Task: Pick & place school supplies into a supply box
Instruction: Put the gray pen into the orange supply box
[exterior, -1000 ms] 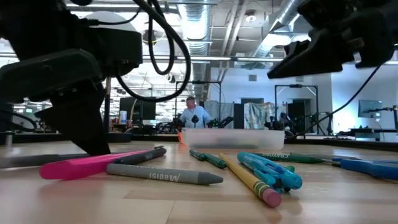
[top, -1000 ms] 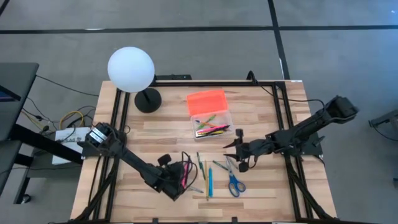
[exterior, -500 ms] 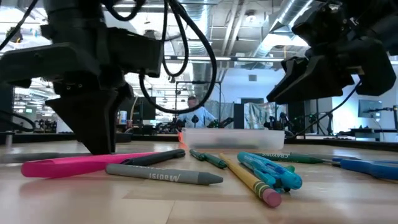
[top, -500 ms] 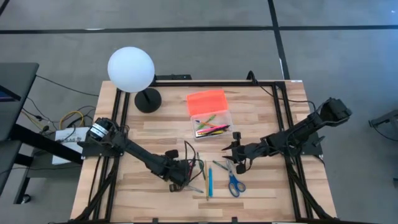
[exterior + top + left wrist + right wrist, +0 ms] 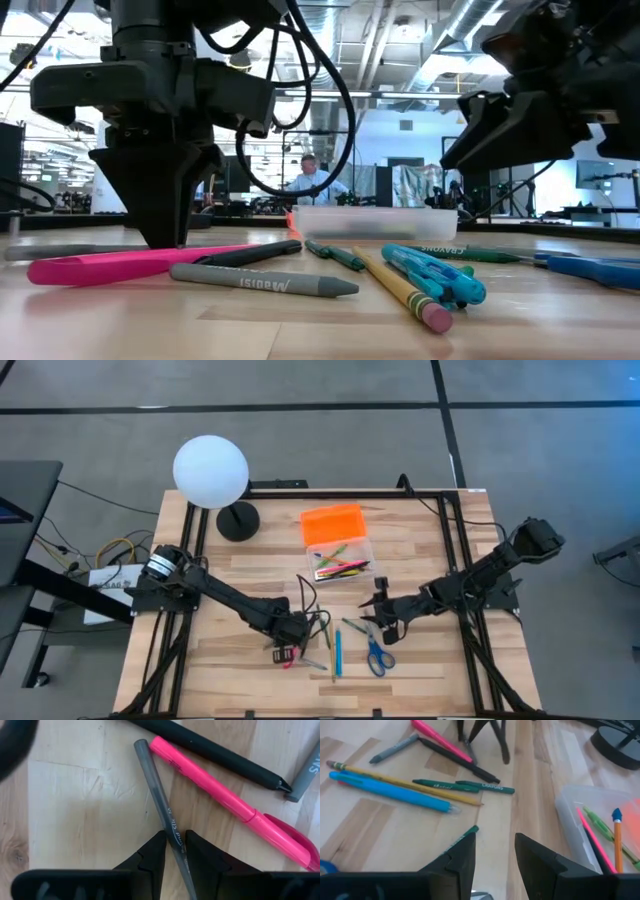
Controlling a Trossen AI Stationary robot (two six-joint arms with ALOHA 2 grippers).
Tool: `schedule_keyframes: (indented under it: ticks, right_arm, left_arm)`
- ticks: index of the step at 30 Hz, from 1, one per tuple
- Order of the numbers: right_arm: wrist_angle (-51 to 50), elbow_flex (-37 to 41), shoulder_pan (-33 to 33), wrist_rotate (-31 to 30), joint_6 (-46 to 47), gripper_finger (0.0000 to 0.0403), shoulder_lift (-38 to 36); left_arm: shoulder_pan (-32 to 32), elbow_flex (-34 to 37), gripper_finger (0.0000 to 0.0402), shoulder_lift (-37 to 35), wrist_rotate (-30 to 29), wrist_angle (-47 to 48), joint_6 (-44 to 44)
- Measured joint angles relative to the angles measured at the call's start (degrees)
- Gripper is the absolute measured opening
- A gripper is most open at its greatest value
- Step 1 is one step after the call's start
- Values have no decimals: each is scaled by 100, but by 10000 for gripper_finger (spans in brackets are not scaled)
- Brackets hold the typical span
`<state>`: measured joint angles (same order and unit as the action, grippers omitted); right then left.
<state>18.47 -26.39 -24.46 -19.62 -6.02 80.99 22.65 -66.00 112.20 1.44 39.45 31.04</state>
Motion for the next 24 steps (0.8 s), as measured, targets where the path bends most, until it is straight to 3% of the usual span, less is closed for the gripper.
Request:
schedule_keyframes:
  ticks: [9, 13, 19, 24]
  right_arm:
    - [-47, 0, -68, 0, 39, 130, 0]
    - [-106, 0, -68, 0, 110, 130, -2]
    - [-196, 0, -96, -8, 194, 130, -4]
    - [-218, 0, -118, -7, 213, 130, -7]
  left_arm:
    - [33, -78, 74, -123, -367, 237, 573]
    - [31, 19, 74, -270, -409, 1782, 978]
    - [69, 125, 63, -254, -427, 2457, 1265]
    - [117, 178, 41, -260, -452, 2439, 1135]
